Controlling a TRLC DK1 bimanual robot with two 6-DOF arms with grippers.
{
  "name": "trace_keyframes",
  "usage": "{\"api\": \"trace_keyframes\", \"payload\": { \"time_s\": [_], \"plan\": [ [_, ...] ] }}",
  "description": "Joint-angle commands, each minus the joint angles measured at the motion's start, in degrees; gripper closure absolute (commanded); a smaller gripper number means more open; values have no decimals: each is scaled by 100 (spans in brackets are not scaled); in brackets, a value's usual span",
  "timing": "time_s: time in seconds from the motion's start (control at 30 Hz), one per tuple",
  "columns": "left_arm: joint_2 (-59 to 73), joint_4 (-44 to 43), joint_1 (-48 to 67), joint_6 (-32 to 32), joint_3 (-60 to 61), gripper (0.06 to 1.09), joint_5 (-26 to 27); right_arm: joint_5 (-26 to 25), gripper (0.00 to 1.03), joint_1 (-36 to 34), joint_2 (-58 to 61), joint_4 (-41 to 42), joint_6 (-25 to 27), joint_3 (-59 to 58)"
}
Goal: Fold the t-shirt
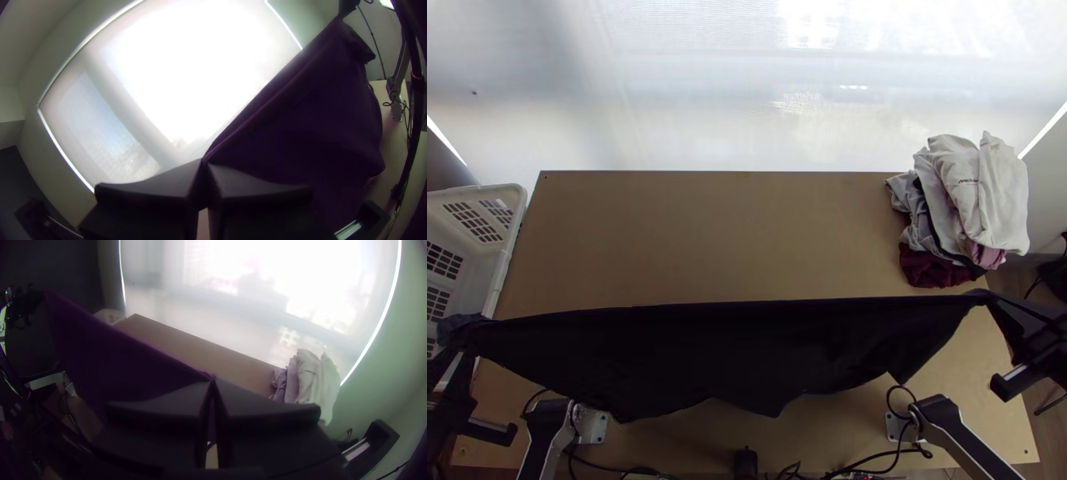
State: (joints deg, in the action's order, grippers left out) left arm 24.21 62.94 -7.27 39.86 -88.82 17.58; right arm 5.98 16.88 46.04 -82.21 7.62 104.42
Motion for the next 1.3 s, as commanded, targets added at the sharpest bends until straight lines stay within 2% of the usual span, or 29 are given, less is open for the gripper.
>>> {"api": "trace_keyframes", "payload": {
  "time_s": [0.0, 0.1, 0.17, 0.27, 0.33, 0.53, 0.63, 0.8, 0.9, 1.07, 1.17, 1.27],
  "plan": [
    [84, -150, -873, -4, 303, 97, 1643, 404, 100, 201, 247, 83, -146, -247],
    [137, -396, -1330, -4, 629, 97, 2302, 457, 100, 307, 283, 285, -190, -634],
    [128, -616, -1761, -13, 989, 97, 2926, 483, 100, 465, 318, 496, -190, -1047],
    [119, -1231, -2420, -22, 1692, 97, 3682, 474, 100, 597, 476, 944, -190, -1556],
    [128, -1882, -2508, -31, 2307, 96, 3823, 474, 100, 632, 678, 1190, -59, -1785],
    [181, -3929, -2288, 128, 4021, 96, 3717, 474, 100, 605, 1311, 2025, 275, -2330],
    [489, -4140, -1848, 5, 4074, 96, 3287, 474, 100, 605, 1618, 2377, 258, -2470],
    [770, -3815, -618, -558, 3898, 96, 1661, 474, 100, 597, 1882, 2807, 144, -2558],
    [928, -3798, -29, -1085, 3784, 96, 1019, 474, 100, 597, 1944, 2860, 47, -2585],
    [1490, -4035, 1175, -1533, 3749, 96, -220, 466, 100, 597, 1979, 3089, -59, -2708],
    [1948, -4501, 1817, -1736, 3722, 96, -853, 466, 100, 588, 2084, 3185, -103, -2646],
    [2545, -4615, 2318, -1964, 3432, 96, -1187, 466, 100, 588, 2260, 3238, -120, -2532]
  ]
}}
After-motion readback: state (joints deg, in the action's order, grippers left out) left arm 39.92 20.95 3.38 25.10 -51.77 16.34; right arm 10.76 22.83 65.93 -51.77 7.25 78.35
